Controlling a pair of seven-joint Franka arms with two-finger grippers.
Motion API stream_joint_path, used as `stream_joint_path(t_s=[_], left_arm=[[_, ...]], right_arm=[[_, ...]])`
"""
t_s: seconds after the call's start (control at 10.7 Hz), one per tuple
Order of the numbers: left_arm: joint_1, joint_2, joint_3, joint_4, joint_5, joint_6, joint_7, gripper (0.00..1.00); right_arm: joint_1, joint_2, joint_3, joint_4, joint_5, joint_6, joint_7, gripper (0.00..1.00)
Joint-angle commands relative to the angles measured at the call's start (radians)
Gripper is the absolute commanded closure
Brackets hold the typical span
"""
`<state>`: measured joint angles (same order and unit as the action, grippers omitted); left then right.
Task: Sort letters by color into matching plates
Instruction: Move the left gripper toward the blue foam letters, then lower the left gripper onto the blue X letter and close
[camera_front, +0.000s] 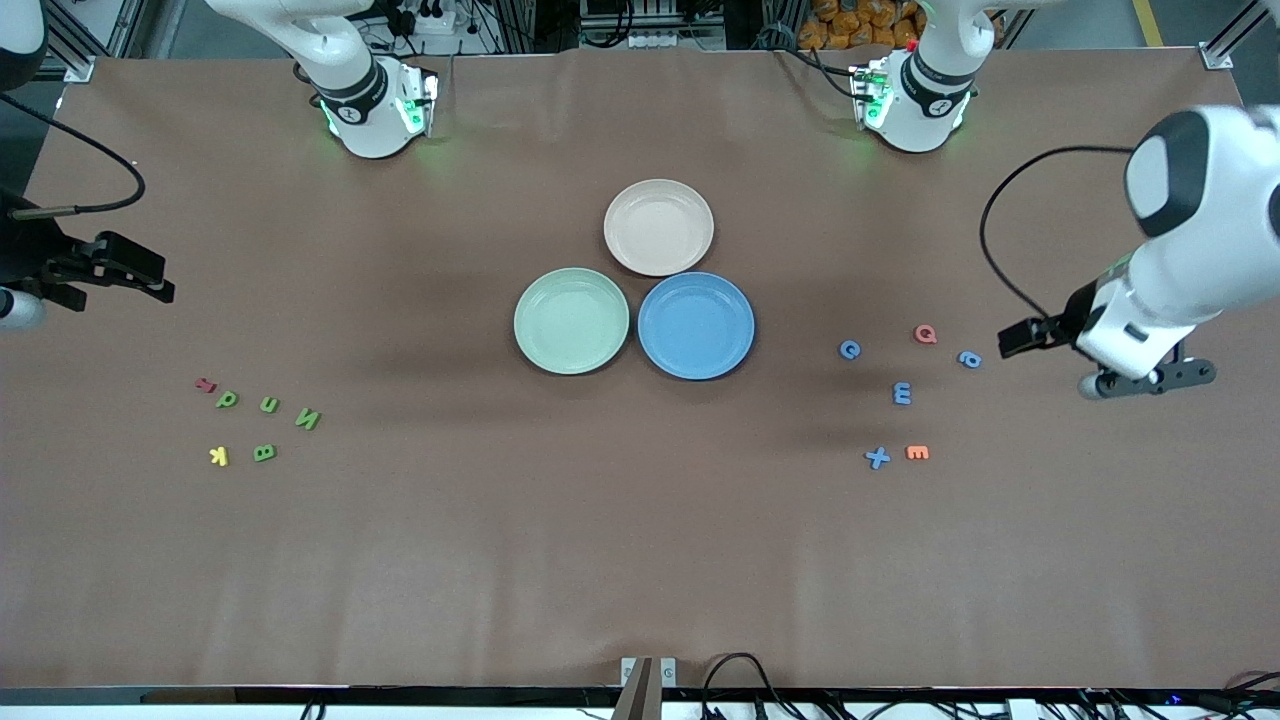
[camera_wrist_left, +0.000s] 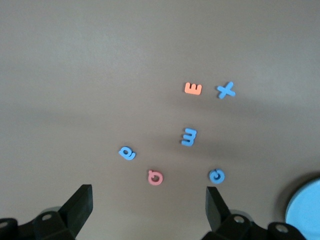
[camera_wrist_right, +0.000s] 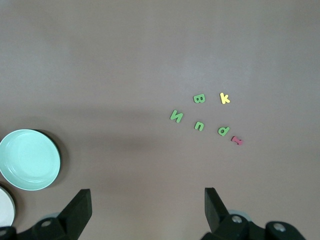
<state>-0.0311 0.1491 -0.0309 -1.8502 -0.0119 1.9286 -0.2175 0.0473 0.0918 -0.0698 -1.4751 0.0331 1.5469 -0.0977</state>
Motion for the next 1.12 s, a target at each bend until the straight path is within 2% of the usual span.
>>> stream_joint_path(t_s=[0.0, 0.66, 0.84, 1.03], left_arm=[[-0.047, 0.179, -0.001, 0.135, 0.055, -0.005, -0.192, 0.00], [-0.084, 0.394, -0.001, 0.265, 0.059, 0.088, -0.371, 0.00], [-0.084, 0.466, 0.000, 0.337, 0.056, 0.090, -0.381, 0.00], [-0.084, 0.542, 0.003, 0.399, 0.058, 0.093, -0.483, 0.00]], right_arm=[[-0.003, 0.003, 0.002, 0.004, 0.002, 0.001, -0.004, 0.00], [-0.001, 0.008, 0.002, 0.004, 0.004, 0.016, -0.004, 0.00], [-0.001, 0.006, 0.004, 0.004, 0.004, 0.016, -0.002, 0.00], [-0.001, 0.006, 0.004, 0.004, 0.004, 0.018, -0.002, 0.00]])
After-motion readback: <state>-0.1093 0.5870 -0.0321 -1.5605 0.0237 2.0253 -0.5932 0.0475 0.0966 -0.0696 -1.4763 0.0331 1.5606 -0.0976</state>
